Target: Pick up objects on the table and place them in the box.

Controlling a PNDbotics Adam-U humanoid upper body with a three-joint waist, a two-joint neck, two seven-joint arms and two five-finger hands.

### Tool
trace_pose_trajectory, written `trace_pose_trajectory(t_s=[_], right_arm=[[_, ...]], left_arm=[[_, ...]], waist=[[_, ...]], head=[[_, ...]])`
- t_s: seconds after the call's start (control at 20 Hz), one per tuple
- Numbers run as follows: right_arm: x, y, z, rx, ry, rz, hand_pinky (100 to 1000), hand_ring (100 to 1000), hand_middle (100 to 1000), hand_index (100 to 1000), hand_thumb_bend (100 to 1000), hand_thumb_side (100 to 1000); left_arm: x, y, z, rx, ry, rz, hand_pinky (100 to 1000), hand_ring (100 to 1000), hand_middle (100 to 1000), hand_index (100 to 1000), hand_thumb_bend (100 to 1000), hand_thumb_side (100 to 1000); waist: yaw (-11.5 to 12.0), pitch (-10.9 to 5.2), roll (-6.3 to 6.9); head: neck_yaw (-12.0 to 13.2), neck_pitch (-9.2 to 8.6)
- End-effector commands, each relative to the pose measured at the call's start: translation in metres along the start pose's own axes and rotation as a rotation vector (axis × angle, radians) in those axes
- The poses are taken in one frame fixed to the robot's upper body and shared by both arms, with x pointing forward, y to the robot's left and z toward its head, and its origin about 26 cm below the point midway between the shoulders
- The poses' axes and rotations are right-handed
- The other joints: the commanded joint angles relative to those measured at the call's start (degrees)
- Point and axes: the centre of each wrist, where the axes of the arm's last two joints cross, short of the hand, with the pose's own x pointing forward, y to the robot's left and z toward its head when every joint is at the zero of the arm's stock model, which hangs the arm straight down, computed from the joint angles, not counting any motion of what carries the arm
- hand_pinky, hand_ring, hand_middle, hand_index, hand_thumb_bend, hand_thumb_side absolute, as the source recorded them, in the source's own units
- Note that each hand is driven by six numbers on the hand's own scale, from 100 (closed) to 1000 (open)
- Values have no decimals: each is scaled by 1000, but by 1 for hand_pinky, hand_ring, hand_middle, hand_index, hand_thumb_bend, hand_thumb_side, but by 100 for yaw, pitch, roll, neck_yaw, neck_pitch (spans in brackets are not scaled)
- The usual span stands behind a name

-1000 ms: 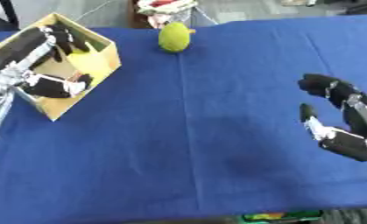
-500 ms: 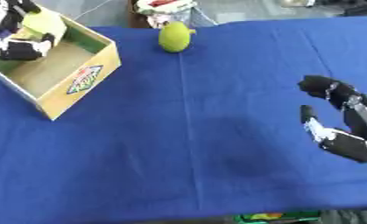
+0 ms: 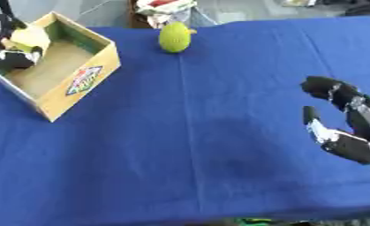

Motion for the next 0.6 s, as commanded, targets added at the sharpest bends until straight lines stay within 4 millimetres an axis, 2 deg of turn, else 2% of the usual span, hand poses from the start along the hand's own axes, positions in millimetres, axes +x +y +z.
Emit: trace_pose_trajectory(t_s=[0.05, 0.2, 0.35, 0.6], right_arm=[[2, -5, -1, 0, -13, 13, 876, 846, 793, 893, 100, 389], [2, -5, -1, -1, -13, 13, 876, 846, 793, 893, 100, 390], [2, -5, -1, -1, -12, 12, 877, 846, 793, 893, 100, 390], [2, -4, -1, 1, -11, 11, 877, 846, 793, 893, 100, 390]], left_arm=[[-4, 5, -1, -24, -8, -40, 677, 783, 786, 820, 434, 231], [-6, 3, -1, -42, -2, -55, 703, 813, 818, 831, 487, 292], [-3, 7, -2, -21, -10, -47, 689, 806, 806, 827, 482, 293], [18, 30, -5, 47, -86, -27, 680, 801, 797, 823, 470, 292]], waist=[[-5, -84, 8], [-10, -86, 10], [-16, -89, 16], [-32, -92, 21]], head=[[14, -9], [10, -12], [12, -9], [11, 0]])
